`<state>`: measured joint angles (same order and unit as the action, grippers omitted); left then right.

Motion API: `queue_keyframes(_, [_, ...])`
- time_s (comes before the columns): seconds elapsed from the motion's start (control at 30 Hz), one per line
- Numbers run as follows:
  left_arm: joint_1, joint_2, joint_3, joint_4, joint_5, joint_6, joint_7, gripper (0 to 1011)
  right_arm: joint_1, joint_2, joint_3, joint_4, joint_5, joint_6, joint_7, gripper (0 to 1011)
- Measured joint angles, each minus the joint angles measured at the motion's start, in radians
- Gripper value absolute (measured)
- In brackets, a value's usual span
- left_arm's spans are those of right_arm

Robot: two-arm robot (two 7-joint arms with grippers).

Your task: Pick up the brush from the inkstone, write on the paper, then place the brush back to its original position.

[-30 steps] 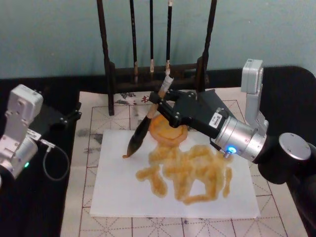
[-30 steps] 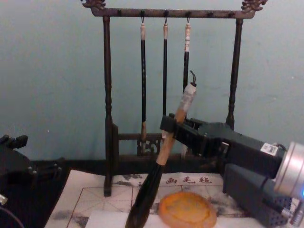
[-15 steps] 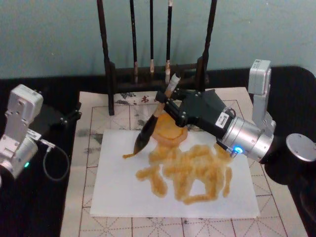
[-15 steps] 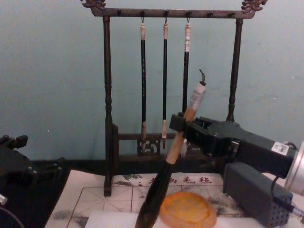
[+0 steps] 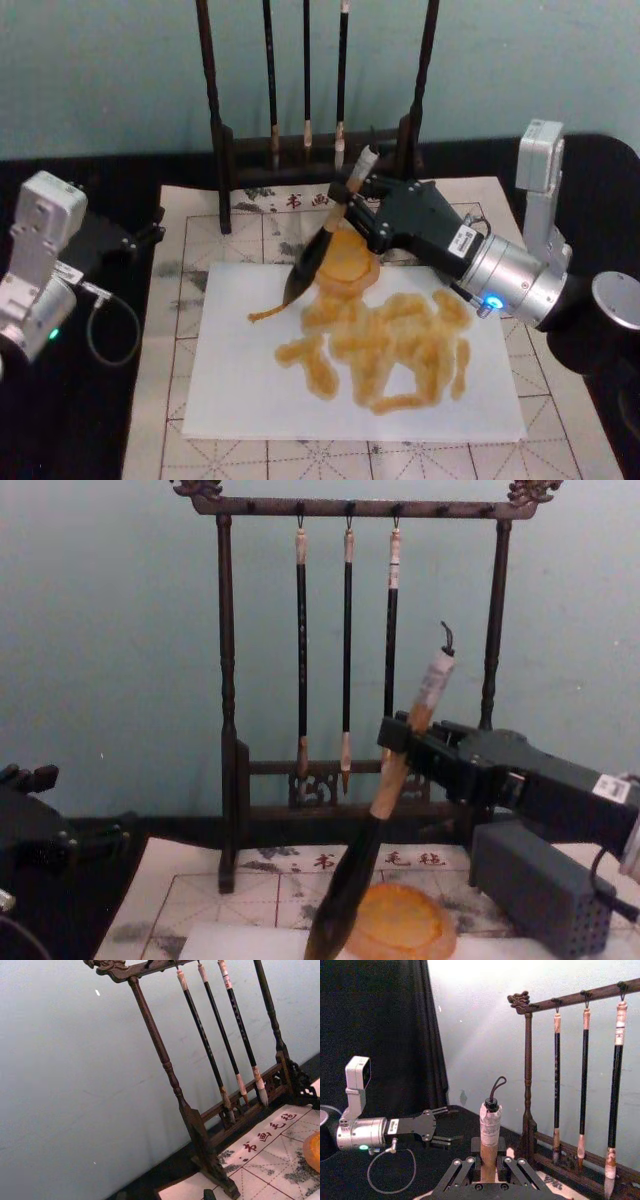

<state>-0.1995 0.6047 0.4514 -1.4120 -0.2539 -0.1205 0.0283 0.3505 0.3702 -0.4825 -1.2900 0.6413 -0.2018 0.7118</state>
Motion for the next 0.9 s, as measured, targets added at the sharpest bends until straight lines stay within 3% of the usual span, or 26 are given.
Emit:
queue_keyframes(0.4, [0.0,0.0,0.0,0.0,0.0,0.0,0.0,1001,-0.026,0.013,0.031,-0.06,0.021,0.008,-0.015,194])
queue_keyframes(0.53, [0.0,0.0,0.0,0.0,0.0,0.0,0.0,1001,-0.042,0.018,0.071,-0.1,0.091,0.055,-0.039,194])
queue_keyframes(0.67, [0.0,0.0,0.0,0.0,0.0,0.0,0.0,1001,-0.045,0.018,0.095,-0.108,0.132,0.081,-0.059,194])
queue_keyframes(0.9, [0.0,0.0,0.0,0.0,0.0,0.0,0.0,1001,-0.047,0.008,0.164,-0.101,0.266,0.169,-0.137,194])
